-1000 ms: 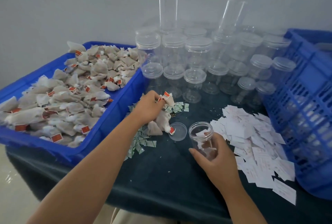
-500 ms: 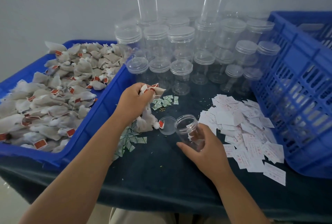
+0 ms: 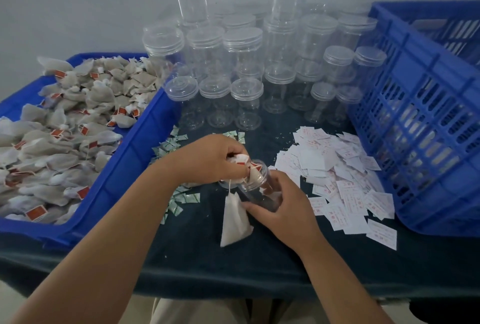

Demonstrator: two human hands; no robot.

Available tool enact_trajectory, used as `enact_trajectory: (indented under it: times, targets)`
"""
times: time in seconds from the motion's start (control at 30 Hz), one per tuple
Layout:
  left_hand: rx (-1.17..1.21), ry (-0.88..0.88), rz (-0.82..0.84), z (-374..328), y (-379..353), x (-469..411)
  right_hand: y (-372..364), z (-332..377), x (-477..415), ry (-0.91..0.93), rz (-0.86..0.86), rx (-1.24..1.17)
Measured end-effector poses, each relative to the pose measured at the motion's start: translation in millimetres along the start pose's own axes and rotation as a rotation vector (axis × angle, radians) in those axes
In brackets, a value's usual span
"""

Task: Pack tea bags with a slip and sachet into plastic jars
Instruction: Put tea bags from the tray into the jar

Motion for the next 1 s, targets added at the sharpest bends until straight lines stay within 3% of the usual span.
enact_trajectory:
  times: [0.23,0.43,0.5,0.6,0.67,0.7,0.8,0.83,0.87,0.93,1.0]
  targets:
    - [0.208,0.150,-0.194,-5.3,-6.4,3.2,-0.9,-0.1,0.5,-0.014,0.002,-0.039]
    - [0.341,0.178,-0.253,-1.5,-3.5,12.9,2.7,-2.4,-0.7,-0.063,-0.039,-0.105]
    - [0.250,0.092,-0.272,-2.5,-1.2,14.8,3.9,-1.4,-0.3,-0.073,-0.047,-0.134]
    - [-0.015,-0.077,-0.100,-8.3,-12.0,20.9,4.6,2.2,0.1,-0.079,-0.051,-0.148]
    - [-0.047,-0.040,-0.025,-7.9,-21.0,23.2,5.2,3.9,0.0,-0.081,-0.055,-0.168]
    - [-0.028,-0.032,-0.073,-10.1,-20.2,22.9,6.1,4.4,-0.3,-0.086,-0.065,-0.181]
    - [0.109,0.019,-0.498,-7.1,-3.2,26.3,8.9,5.5,-1.5,-0.101,-0.097,-0.213]
    - [0.116,0.078,-0.560,1.1,-1.8,29.2,9.4,5.4,-1.3,-0.106,-0.102,-0.220]
    - [0.090,0.143,-0.513,10.4,-6.8,31.9,9.6,4.8,-0.9,-0.110,-0.106,-0.226]
    - [0.007,0.245,-0.231,24.4,-34.6,42.7,9.6,3.7,-0.2,-0.118,-0.113,-0.235]
    - [-0.033,0.261,-0.074,29.3,-61.4,55.2,9.7,2.8,-0.3,-0.121,-0.126,-0.233]
Point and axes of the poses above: each hand's wrist, its own x-axis away from the middle knuckle, its own y-axis out of the back of the hand, z = x × y, the point moved 5 cm from there along -x, towards the middle knuckle, and after that the axes turned 15 degrees about -z, right-handed, at the moved point
